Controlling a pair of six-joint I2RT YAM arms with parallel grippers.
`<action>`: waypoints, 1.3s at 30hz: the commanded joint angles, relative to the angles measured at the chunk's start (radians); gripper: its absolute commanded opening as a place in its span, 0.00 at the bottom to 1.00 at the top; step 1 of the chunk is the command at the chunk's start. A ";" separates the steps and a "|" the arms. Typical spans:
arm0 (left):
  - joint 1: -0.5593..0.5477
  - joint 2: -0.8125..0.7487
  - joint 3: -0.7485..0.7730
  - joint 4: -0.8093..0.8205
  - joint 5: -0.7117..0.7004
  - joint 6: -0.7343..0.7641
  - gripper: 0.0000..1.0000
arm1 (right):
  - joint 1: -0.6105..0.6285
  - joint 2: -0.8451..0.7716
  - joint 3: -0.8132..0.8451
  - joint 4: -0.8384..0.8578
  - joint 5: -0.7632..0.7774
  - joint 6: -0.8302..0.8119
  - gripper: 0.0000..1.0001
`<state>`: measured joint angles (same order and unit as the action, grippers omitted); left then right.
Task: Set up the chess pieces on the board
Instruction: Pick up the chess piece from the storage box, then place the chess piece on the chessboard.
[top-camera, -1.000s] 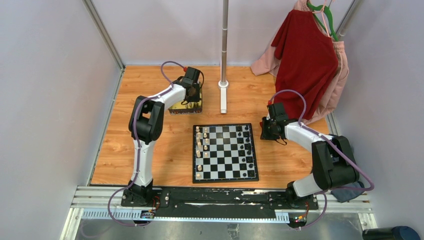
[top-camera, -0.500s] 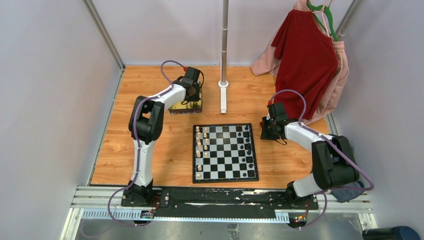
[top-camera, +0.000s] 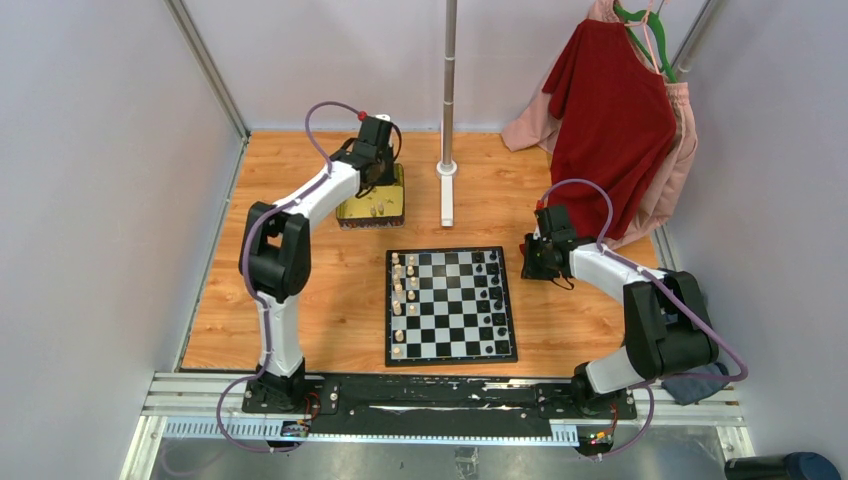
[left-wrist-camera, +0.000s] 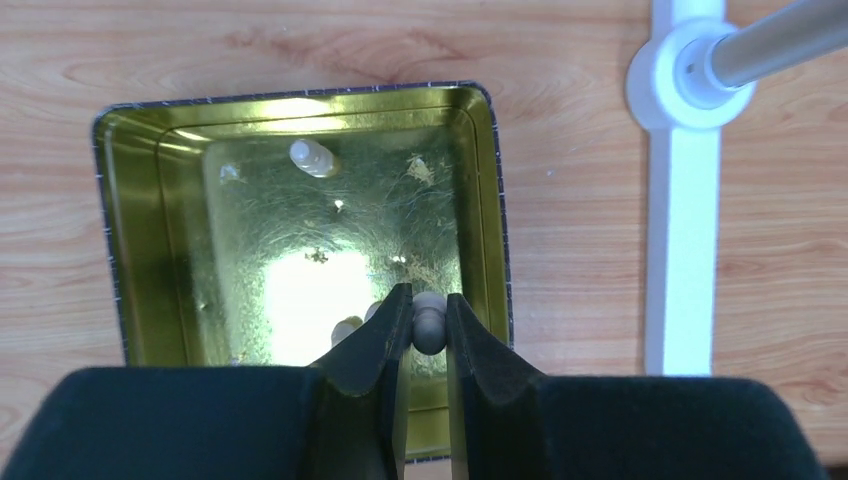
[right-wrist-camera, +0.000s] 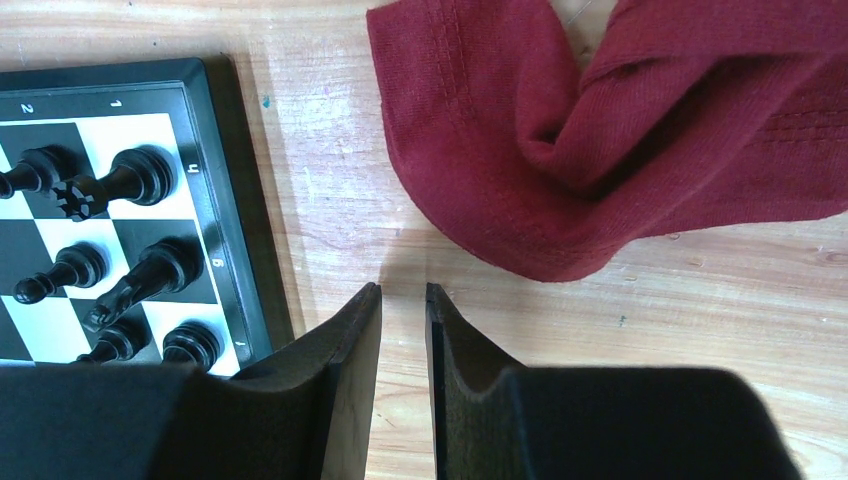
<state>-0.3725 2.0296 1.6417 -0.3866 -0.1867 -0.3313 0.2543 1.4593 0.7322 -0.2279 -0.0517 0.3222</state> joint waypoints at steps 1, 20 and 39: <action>0.003 -0.104 -0.041 0.010 -0.003 0.005 0.01 | -0.021 0.001 -0.002 -0.060 0.038 -0.007 0.28; -0.289 -0.719 -0.560 -0.077 -0.106 0.007 0.00 | -0.037 -0.069 -0.008 -0.052 0.036 -0.005 0.28; -0.799 -0.848 -0.806 -0.107 -0.297 -0.196 0.00 | -0.038 -0.139 -0.061 -0.043 0.032 -0.004 0.28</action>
<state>-1.1057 1.1572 0.8780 -0.5091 -0.4160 -0.4553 0.2329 1.3506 0.6926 -0.2550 -0.0330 0.3218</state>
